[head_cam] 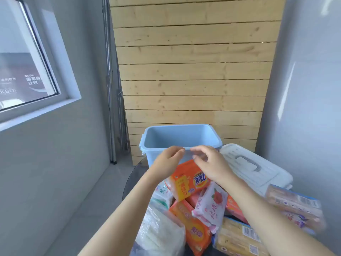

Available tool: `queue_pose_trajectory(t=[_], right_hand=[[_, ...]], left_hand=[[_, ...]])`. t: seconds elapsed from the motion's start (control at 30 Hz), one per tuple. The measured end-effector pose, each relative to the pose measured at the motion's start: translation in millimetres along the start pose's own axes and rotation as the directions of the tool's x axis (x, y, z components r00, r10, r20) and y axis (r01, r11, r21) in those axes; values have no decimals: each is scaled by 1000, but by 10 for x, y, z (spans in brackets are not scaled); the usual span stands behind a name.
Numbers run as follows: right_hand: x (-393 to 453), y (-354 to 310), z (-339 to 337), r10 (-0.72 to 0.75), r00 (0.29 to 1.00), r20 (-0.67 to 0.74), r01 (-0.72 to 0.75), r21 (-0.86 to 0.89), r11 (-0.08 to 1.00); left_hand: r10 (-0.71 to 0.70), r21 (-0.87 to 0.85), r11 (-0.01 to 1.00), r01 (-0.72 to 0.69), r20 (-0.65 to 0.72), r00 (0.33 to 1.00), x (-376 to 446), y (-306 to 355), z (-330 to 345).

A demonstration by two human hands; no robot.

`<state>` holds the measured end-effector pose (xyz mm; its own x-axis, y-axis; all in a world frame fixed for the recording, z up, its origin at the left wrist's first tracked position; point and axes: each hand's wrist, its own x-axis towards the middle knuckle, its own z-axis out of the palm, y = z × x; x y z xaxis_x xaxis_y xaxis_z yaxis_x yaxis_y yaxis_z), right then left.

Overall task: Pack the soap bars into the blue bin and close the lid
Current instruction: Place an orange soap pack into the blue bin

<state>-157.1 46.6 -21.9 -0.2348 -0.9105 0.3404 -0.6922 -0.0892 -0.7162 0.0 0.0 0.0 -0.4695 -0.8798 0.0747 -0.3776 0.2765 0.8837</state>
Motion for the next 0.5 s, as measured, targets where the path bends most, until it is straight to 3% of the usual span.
queue_pose_trajectory(t=[0.13, 0.5], right_hand=[[-174, 61, 32, 98, 990, 99, -85, -128, 988], [-207, -8, -46, 222, 967, 128, -227, 27, 974]], left_hand=[[-107, 117, 989, 95, 97, 990, -224, -152, 121], [-2, 117, 993, -18, 166, 986, -162, -195, 25]])
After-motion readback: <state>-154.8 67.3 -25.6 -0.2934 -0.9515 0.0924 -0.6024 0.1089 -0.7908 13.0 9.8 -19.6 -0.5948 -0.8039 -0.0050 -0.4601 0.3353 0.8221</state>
